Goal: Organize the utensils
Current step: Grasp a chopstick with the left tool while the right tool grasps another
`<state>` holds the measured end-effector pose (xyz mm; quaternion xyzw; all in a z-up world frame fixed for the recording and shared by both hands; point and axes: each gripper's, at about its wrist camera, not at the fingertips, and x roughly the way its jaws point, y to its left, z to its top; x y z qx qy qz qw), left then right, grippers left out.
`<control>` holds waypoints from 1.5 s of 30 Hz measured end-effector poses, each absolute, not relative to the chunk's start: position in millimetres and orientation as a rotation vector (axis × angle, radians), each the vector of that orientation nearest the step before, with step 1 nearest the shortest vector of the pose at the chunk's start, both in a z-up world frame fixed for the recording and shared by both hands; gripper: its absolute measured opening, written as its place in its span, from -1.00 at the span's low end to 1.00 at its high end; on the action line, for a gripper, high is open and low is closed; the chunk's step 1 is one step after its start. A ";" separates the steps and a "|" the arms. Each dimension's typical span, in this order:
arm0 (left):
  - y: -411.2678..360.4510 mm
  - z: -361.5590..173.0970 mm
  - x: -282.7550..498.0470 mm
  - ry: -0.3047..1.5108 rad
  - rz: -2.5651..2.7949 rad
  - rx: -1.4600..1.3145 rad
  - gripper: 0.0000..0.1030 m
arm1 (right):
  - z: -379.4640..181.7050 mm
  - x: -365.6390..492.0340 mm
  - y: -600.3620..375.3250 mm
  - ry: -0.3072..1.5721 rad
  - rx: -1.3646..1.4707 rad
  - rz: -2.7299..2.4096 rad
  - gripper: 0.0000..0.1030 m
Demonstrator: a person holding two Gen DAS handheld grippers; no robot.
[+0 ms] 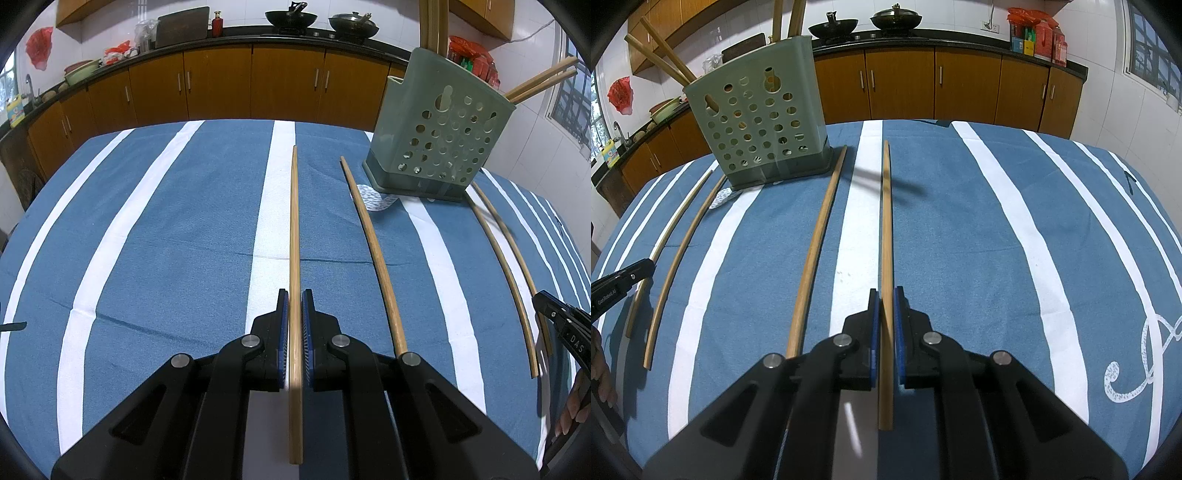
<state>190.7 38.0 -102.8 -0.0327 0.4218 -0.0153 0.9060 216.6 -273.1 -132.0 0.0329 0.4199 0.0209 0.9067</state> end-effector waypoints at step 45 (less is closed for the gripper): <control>36.5 -103.3 168.2 0.875 -0.035 -0.033 -0.85 | -131.8 203.1 -275.7 0.866 0.085 0.054 -0.85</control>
